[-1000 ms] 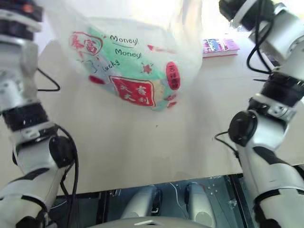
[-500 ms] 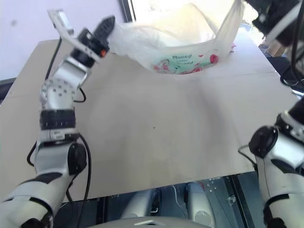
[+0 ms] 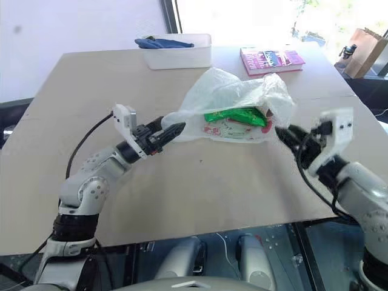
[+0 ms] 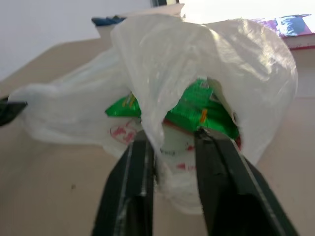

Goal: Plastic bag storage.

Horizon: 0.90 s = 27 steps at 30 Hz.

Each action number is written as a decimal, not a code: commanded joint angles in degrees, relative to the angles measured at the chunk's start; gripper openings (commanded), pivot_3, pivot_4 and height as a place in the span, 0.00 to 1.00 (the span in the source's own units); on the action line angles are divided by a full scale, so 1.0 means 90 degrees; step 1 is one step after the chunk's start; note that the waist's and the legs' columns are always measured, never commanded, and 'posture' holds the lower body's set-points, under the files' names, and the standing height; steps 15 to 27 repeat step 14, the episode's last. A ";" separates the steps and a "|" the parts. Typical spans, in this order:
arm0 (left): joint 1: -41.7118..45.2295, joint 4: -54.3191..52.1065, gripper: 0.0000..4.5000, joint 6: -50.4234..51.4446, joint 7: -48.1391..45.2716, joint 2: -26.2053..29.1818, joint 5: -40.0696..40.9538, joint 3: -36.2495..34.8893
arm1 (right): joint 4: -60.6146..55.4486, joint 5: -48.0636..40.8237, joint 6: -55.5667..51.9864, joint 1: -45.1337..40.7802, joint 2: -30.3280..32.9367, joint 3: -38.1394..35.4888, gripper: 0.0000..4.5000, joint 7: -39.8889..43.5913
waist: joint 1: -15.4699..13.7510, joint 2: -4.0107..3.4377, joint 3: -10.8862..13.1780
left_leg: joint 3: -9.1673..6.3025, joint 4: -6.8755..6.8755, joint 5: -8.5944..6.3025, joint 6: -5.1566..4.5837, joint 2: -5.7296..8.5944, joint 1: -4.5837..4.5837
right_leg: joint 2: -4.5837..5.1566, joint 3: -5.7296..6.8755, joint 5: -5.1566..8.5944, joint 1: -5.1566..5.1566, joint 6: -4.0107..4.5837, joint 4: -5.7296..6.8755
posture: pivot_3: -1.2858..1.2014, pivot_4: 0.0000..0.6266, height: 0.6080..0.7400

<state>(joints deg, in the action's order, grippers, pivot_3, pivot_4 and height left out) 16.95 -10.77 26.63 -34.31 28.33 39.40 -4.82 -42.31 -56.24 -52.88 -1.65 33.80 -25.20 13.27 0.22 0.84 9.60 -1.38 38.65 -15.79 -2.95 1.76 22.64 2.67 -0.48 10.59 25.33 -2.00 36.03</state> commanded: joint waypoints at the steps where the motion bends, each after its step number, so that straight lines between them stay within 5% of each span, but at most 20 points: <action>1: -0.0511 -0.0445 1.00 -0.0217 -0.0309 0.0246 -0.0096 -0.0343 | -0.0424 0.0740 0.0537 0.0966 0.0835 -0.0514 0.71 0.0981 | 0.0002 -0.0004 -0.0002 | 0.0004 0.0001 0.0000 0.0000 0.0001 0.0000 | 0.0000 -0.0001 0.0000 0.0001 0.0000 0.0001 | 0.52 0.24 1.00; 5: -0.1250 -0.0474 1.00 -0.0578 -0.0491 0.0403 -0.0377 -0.0599 | -0.0507 0.1743 0.1384 0.2983 0.1470 -0.1335 0.99 0.2553 | -0.0041 -0.0009 -0.0014 | 0.0008 0.0002 -0.0003 -0.0004 -0.0002 -0.0004 | 0.0001 -0.0001 0.0002 -0.0004 -0.0003 -0.0009 | 0.52 0.24 1.00; 9: -0.1477 -0.0539 1.00 -0.0548 -0.0454 0.0345 -0.0173 -0.0995 | -0.0364 0.2373 0.2222 0.3870 0.1397 -0.1521 0.99 0.3289 | -0.0106 -0.0003 -0.0016 | 0.0006 0.0004 -0.0007 -0.0007 -0.0009 -0.0016 | -0.0002 0.0005 0.0006 -0.0022 -0.0008 -0.0016 | 0.52 0.24 1.00; 14: -0.1970 -0.0891 1.00 -0.0413 -0.0498 0.0458 -0.0136 -0.1278 | 0.0303 0.2874 0.2937 0.3706 0.1139 -0.1276 0.99 0.3436 | -0.0094 0.0008 -0.0016 | 0.0018 0.0016 -0.0010 -0.0011 -0.0018 -0.0099 | 0.0019 0.0015 0.0033 -0.0105 -0.0011 -0.0021 | 0.52 0.24 1.00; 27: -0.1970 -0.0891 1.00 -0.0413 -0.0498 0.0458 -0.0136 -0.1278 | 0.0303 0.2874 0.2937 0.3706 0.1139 -0.1276 0.99 0.3436 | -0.0094 0.0008 -0.0016 | 0.0018 0.0016 -0.0010 -0.0011 -0.0018 -0.0099 | 0.0019 0.0015 0.0033 -0.0105 -0.0011 -0.0021 | 0.52 0.24 1.00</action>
